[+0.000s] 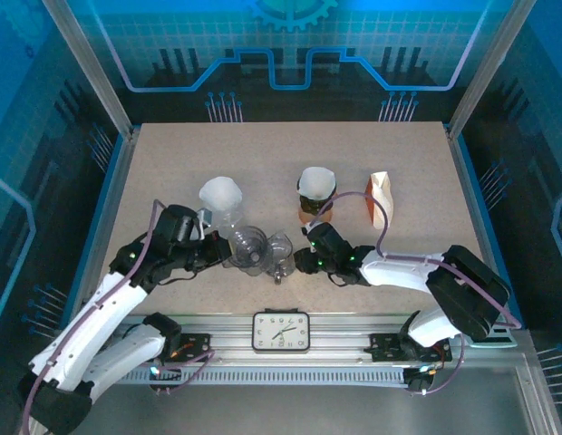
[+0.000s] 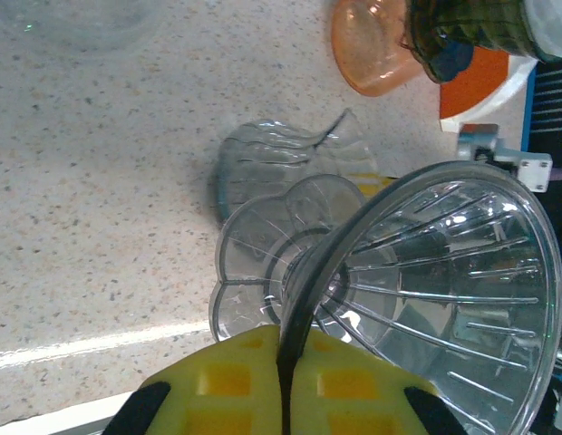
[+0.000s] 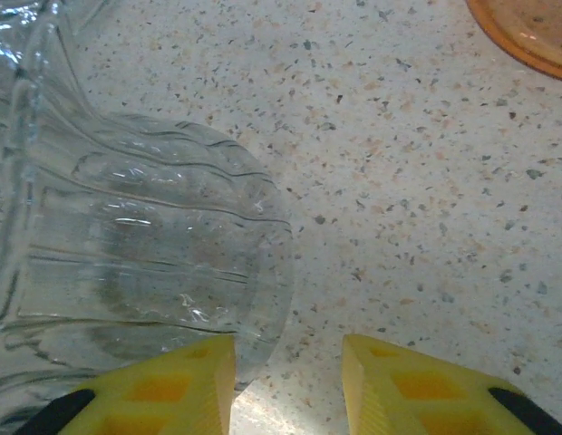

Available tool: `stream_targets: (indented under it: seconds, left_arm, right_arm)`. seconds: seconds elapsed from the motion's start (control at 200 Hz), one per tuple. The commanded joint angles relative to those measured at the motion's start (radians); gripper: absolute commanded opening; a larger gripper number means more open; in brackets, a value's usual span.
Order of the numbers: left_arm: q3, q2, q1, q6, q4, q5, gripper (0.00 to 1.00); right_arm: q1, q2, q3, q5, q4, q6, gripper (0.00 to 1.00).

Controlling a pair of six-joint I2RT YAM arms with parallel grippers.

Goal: Place the coffee filter in the dripper

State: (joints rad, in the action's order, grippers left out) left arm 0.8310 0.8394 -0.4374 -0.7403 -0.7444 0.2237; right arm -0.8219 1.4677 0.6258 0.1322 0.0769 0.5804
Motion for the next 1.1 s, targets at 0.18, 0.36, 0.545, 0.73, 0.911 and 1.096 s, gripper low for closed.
stream_targets:
  seconds: [0.18, 0.36, 0.545, 0.73, 0.911, 1.096]
  left_arm:
    - [0.184, 0.197, -0.076, 0.112, -0.023, 0.003, 0.00]
    - [0.249, 0.320, -0.131, 0.143, -0.023, -0.039, 0.00]
    - [0.273, 0.393, -0.144, 0.148, 0.016, -0.055, 0.00]
    - [0.298, 0.442, -0.151, 0.162, 0.042, -0.077, 0.00]
    - [0.326, 0.472, -0.156, 0.166, 0.038, -0.080, 0.00]
    - [0.333, 0.480, -0.157, 0.171, 0.002, -0.103, 0.00]
  right_arm:
    - [0.007, -0.196, -0.056, 0.121, -0.124, 0.028, 0.45]
    - [0.013, -0.326, -0.116, 0.157, -0.213, 0.049, 0.50]
    - [0.017, -0.455, -0.166, 0.174, -0.278, 0.066, 0.52]
    - [0.021, -0.527, -0.188, 0.187, -0.326, 0.079, 0.55]
    - [0.028, -0.557, -0.211, 0.192, -0.339, 0.091, 0.56]
    - [0.034, -0.579, -0.224, 0.189, -0.342, 0.096, 0.56]
